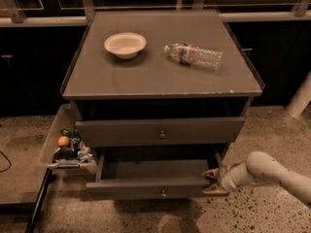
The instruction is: Open middle drawer
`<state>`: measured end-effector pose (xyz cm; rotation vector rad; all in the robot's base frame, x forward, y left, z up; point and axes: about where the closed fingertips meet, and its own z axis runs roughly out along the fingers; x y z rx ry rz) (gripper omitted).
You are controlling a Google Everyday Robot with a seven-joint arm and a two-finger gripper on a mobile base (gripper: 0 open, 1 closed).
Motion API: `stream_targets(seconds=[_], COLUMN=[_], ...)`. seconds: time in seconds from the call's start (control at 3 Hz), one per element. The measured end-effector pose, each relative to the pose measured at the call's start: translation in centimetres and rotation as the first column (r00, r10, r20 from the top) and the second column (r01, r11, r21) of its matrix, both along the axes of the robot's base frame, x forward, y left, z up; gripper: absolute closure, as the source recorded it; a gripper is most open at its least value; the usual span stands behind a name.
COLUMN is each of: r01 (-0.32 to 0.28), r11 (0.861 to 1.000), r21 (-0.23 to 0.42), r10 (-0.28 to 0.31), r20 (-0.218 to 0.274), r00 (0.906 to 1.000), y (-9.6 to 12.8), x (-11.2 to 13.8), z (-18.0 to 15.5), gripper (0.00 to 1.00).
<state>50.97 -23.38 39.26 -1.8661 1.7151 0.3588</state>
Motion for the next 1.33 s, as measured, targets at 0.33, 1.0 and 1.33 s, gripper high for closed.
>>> stream_targets(seconds=[0.33,1.0,1.33], r01=[0.0,0.0,0.0], r11=[1.0,1.0,1.0], r21=[0.0,0.0,0.0], r10=[0.0,0.0,0.0], r20=[0.0,0.0,0.0], r00=[1.0,1.0,1.0], y=[0.02,0.03,0.03], x=[-0.08,-0.08,-0.08], z=[0.24,0.24,0.24], gripper=[0.9,0.62,0.39])
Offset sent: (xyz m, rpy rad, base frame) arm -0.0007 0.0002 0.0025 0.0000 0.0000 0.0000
